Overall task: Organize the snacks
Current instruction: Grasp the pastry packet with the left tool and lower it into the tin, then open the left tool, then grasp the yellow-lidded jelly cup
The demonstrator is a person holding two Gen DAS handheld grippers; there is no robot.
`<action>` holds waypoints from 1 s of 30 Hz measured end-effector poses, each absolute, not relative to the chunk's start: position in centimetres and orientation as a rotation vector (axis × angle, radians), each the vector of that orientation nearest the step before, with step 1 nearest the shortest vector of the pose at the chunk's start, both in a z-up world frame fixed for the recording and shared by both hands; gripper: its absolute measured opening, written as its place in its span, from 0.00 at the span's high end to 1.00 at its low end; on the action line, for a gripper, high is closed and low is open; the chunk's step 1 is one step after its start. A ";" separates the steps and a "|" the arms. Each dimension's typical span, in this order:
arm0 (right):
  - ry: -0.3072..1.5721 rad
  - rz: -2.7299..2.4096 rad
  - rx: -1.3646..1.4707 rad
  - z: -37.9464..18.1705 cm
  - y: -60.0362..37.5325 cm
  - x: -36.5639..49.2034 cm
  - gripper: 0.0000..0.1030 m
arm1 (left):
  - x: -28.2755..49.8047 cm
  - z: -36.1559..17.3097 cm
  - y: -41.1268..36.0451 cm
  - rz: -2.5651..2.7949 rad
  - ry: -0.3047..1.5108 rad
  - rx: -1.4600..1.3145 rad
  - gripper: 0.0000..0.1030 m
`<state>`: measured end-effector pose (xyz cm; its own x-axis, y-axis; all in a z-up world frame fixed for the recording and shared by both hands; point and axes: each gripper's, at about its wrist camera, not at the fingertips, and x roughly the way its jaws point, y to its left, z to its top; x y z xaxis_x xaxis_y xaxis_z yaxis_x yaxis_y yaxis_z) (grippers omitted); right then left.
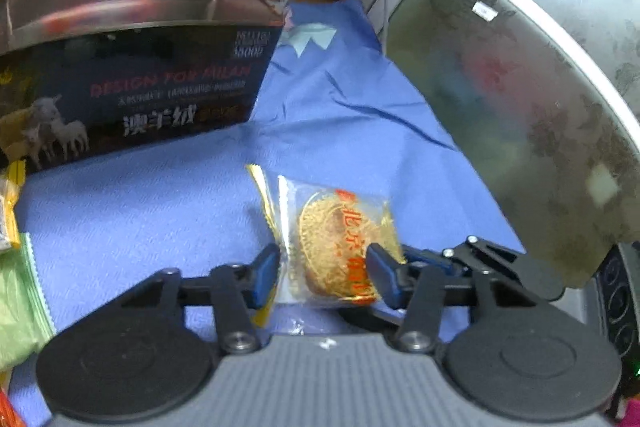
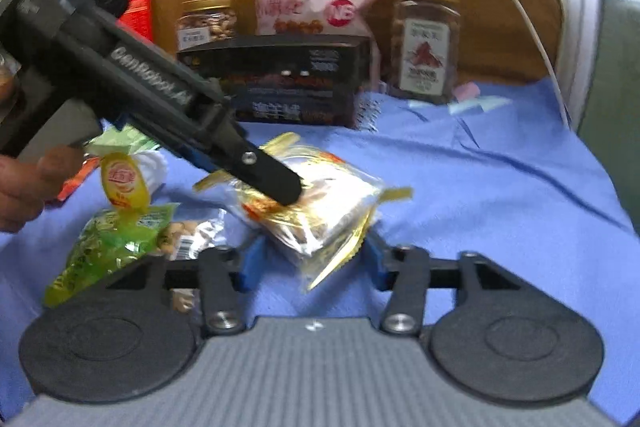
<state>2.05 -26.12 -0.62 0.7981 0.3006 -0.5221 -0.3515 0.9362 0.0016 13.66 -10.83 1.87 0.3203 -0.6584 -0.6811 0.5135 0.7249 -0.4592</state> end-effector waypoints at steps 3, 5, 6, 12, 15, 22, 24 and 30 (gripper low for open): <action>0.512 0.367 -0.117 0.1 -25.3 2.2 0.51 | 13.4 3.1 -9.3 -0.764 0.933 -0.174 0.56; 0.474 0.381 -0.129 1.0 -24.7 2.5 0.51 | 13.2 4.4 -8.1 -0.750 0.885 -0.185 0.56; 0.453 0.390 -0.136 1.5 -24.3 2.9 0.51 | 13.1 5.2 -7.4 -0.741 0.855 -0.185 0.56; 0.322 0.445 -0.196 4.9 -21.8 6.4 0.51 | 14.4 9.4 -4.5 -0.656 0.702 -0.177 0.55; 0.308 0.463 -0.190 5.9 -20.9 9.2 0.51 | 16.4 10.5 -3.6 -0.603 0.657 -0.163 0.54; 0.328 0.394 -0.169 5.0 -19.7 14.7 0.45 | 21.5 9.0 -3.3 -0.492 0.663 -0.189 0.55; 0.292 0.303 -0.175 4.7 -19.7 15.1 0.43 | 22.1 8.2 -3.4 -0.457 0.663 -0.170 0.55; 0.283 0.275 -0.107 4.6 -21.2 13.5 0.43 | 19.7 8.0 -1.1 -0.471 0.640 -0.176 0.53</action>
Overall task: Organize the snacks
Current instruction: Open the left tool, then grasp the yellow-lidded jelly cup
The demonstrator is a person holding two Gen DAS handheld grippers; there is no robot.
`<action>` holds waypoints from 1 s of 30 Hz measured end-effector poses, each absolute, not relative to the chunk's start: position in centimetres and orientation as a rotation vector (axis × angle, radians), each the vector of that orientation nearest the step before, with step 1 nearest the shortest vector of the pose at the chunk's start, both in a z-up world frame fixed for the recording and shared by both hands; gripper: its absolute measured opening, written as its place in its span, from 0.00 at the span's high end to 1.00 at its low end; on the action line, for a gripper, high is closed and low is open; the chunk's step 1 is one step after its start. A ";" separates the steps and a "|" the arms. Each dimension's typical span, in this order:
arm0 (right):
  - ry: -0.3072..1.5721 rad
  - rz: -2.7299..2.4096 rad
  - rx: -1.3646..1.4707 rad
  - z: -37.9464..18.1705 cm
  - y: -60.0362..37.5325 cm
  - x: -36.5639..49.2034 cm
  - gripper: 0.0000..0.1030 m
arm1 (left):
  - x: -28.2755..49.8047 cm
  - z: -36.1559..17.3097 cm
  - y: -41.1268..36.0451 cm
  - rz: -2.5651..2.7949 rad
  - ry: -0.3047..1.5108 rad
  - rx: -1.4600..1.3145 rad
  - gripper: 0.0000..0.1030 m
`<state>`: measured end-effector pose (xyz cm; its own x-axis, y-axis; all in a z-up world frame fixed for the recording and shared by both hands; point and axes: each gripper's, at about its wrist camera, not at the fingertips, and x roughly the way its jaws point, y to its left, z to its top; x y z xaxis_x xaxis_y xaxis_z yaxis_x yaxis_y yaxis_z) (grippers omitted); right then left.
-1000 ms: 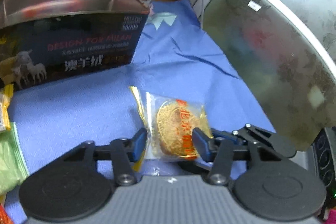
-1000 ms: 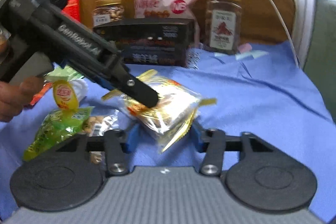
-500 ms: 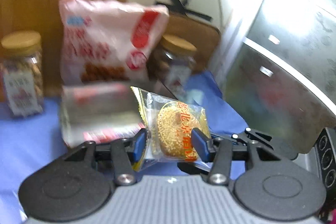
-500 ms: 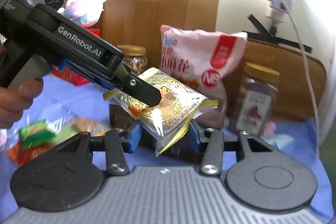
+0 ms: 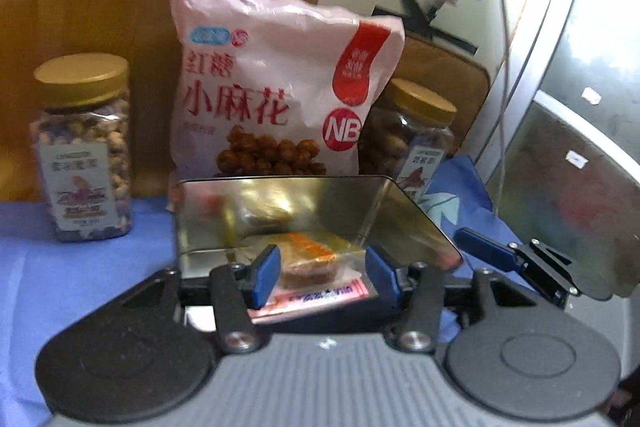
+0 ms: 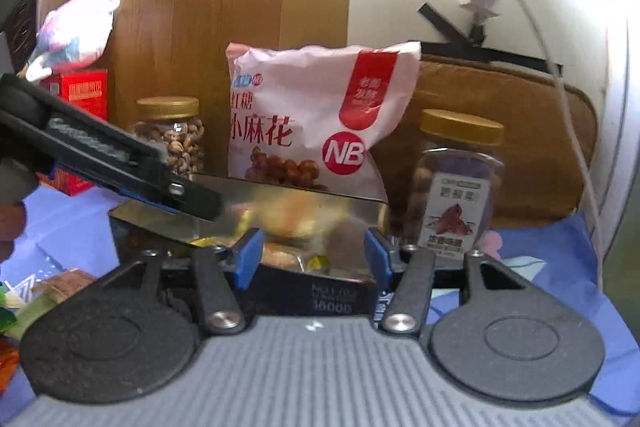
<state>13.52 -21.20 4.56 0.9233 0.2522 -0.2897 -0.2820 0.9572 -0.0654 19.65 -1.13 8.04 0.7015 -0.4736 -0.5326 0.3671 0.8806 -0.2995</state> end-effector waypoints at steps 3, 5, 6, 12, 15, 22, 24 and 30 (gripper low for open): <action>0.282 0.303 -0.059 4.8 -21.9 11.8 0.43 | 17.5 8.6 1.4 -0.449 0.615 -0.209 0.53; 0.308 0.343 -0.027 4.7 -21.9 11.0 0.43 | 16.0 8.6 3.4 -0.419 0.617 -0.239 0.53; 0.323 0.359 -0.013 4.5 -21.9 10.6 0.43 | 15.2 8.6 4.4 -0.404 0.621 -0.252 0.53; 0.459 0.478 0.105 3.0 -22.1 7.6 0.43 | 10.5 7.1 7.0 -0.446 0.675 -0.267 0.53; 0.509 0.551 0.163 2.4 -22.2 5.6 0.43 | 8.7 6.2 6.2 -0.527 0.703 -0.267 0.53; 0.558 0.613 0.099 1.5 -20.7 1.3 0.42 | 6.9 4.6 2.0 -0.704 0.747 -0.213 0.45; 0.559 0.600 0.064 1.2 -20.1 0.7 0.42 | 6.6 4.1 1.4 -0.716 0.759 -0.206 0.45; 0.551 0.578 -0.052 0.7 -17.9 0.7 0.42 | 6.0 2.5 0.9 -0.680 0.801 -0.193 0.45</action>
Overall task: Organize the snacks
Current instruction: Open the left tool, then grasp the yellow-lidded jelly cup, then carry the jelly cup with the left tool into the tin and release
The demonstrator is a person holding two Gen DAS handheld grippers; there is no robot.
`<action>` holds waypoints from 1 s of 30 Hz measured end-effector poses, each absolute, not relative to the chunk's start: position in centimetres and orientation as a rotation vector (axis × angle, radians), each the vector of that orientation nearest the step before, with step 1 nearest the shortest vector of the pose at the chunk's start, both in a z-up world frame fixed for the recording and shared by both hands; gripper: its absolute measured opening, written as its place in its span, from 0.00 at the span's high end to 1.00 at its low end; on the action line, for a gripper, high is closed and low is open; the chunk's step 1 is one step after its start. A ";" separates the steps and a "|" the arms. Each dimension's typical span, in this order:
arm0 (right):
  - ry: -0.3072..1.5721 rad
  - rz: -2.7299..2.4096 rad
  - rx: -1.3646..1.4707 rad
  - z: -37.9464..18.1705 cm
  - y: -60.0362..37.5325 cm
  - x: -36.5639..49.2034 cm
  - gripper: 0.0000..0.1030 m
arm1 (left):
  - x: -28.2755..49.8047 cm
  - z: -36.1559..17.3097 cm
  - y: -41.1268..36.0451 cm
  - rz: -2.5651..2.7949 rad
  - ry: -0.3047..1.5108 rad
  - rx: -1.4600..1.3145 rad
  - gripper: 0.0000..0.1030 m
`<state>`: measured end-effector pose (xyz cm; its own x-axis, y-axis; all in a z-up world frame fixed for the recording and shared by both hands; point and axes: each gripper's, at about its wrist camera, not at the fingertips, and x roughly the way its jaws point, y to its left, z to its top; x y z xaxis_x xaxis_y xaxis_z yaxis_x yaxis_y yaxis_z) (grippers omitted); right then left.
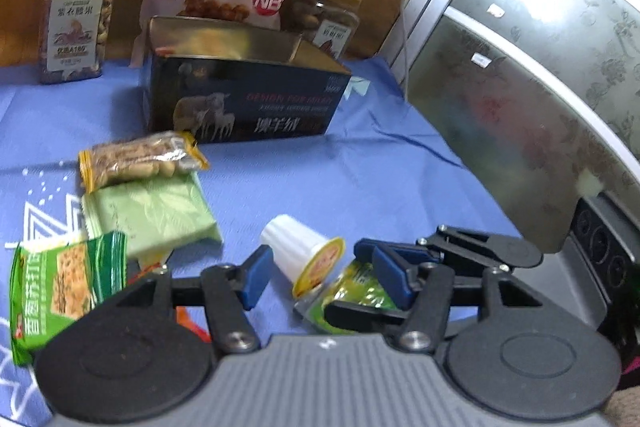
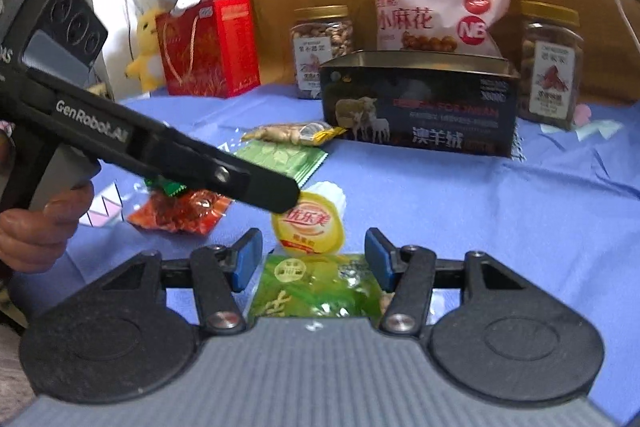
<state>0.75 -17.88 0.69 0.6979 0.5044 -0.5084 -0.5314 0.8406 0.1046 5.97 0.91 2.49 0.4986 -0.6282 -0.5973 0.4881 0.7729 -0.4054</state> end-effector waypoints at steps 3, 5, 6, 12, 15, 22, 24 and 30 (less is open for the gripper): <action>0.556 0.580 -0.104 0.2 -16.7 1.1 0.42 | 6.1 1.9 0.5 -0.650 0.815 -0.174 0.45; 0.557 0.569 -0.140 -0.2 -16.0 1.3 0.42 | 6.3 1.7 0.3 -0.643 0.827 -0.167 0.45; 0.555 0.565 -0.153 -0.3 -15.9 1.3 0.42 | 6.4 1.5 0.1 -0.644 0.835 -0.166 0.45; 0.563 0.566 -0.143 -0.8 -15.8 2.0 0.44 | 6.8 0.7 -0.3 -0.657 0.855 -0.163 0.58; 0.551 0.559 -0.141 -0.7 -15.7 1.9 0.59 | 6.9 0.8 -0.3 -0.654 0.863 -0.168 0.62; 0.487 0.559 -0.128 1.0 -16.1 2.1 0.73 | 7.4 3.7 0.2 -0.657 0.783 -0.173 0.62; 0.454 0.552 -0.134 1.9 -16.1 2.6 0.73 | 7.9 4.8 -0.1 -0.653 0.747 -0.148 0.62; 0.364 0.531 -0.145 4.5 -15.9 5.7 0.73 | 10.9 8.0 -0.9 -0.616 0.659 -0.103 0.62</action>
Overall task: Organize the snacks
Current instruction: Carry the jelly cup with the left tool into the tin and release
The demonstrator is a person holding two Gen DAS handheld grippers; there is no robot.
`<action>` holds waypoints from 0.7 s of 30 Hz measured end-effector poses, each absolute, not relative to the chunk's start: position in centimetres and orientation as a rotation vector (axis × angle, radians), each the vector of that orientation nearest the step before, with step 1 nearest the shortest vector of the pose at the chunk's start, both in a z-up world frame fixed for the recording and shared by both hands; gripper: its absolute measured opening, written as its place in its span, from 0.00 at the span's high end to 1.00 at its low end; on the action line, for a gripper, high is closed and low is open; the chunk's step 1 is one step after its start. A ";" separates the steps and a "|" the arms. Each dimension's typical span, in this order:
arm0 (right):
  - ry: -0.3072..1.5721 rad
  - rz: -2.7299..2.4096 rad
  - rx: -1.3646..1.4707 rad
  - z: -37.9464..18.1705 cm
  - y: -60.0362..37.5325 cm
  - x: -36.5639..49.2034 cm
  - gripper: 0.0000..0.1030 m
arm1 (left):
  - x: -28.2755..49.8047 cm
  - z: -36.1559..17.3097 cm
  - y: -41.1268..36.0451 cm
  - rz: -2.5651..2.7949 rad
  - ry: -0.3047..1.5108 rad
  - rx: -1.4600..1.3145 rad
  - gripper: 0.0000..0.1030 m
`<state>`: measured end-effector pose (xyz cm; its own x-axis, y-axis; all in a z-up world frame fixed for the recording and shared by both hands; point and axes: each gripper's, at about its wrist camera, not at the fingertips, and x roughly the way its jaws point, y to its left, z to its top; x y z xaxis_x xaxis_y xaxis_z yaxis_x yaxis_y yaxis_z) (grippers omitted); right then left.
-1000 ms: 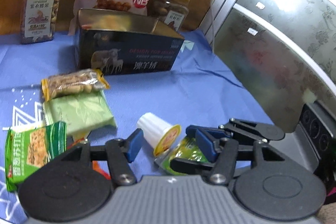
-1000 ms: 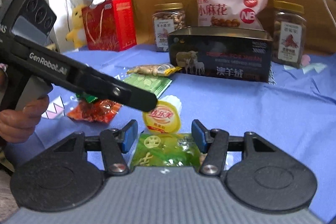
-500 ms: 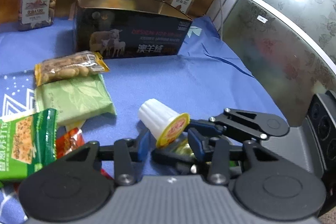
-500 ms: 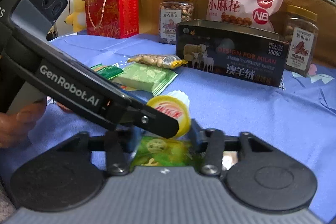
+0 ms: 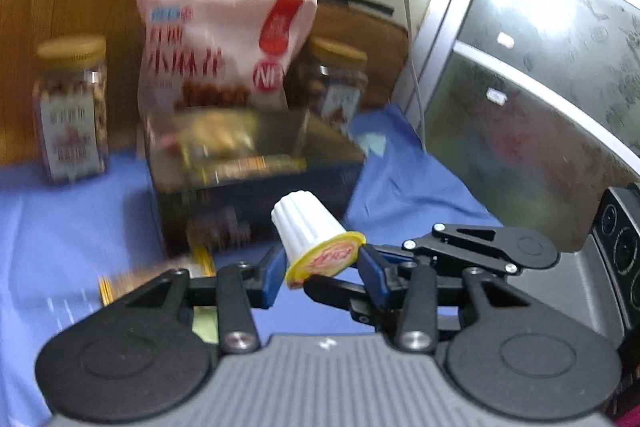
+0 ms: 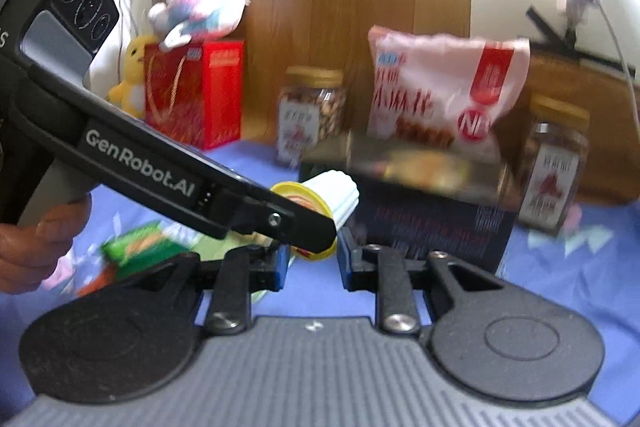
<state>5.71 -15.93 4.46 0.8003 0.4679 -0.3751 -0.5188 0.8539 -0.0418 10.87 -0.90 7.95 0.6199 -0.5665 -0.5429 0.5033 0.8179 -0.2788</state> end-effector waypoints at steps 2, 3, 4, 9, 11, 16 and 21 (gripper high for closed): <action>0.345 0.530 -0.135 5.1 -16.1 7.3 0.73 | 12.2 8.8 -1.0 -0.603 0.641 -0.102 0.61; 0.341 0.533 -0.124 5.4 -16.2 8.2 0.73 | 13.0 9.0 -1.0 -0.595 0.636 -0.105 0.60; 0.343 0.536 -0.111 5.7 -16.4 9.2 0.73 | 13.9 9.3 -1.0 -0.584 0.633 -0.110 0.60; 0.379 0.552 -0.060 5.8 -16.3 13.8 0.73 | 18.0 9.0 -0.8 -0.523 0.651 -0.129 0.60; 0.410 0.555 -0.038 5.4 -16.1 15.4 0.73 | 19.1 8.5 -0.7 -0.502 0.664 -0.131 0.60; 0.424 0.546 -0.030 4.5 -15.3 17.1 0.69 | 20.9 7.4 -0.3 -0.455 0.667 -0.123 0.52; 0.403 0.541 -0.036 4.4 -15.4 16.5 0.67 | 20.4 7.6 0.3 -0.453 0.652 -0.112 0.51</action>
<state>16.54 -15.43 4.41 0.7807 0.4939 -0.3828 -0.5078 0.8584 0.0718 20.39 0.27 7.64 0.7015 -0.4406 -0.5601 0.3715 0.8968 -0.2401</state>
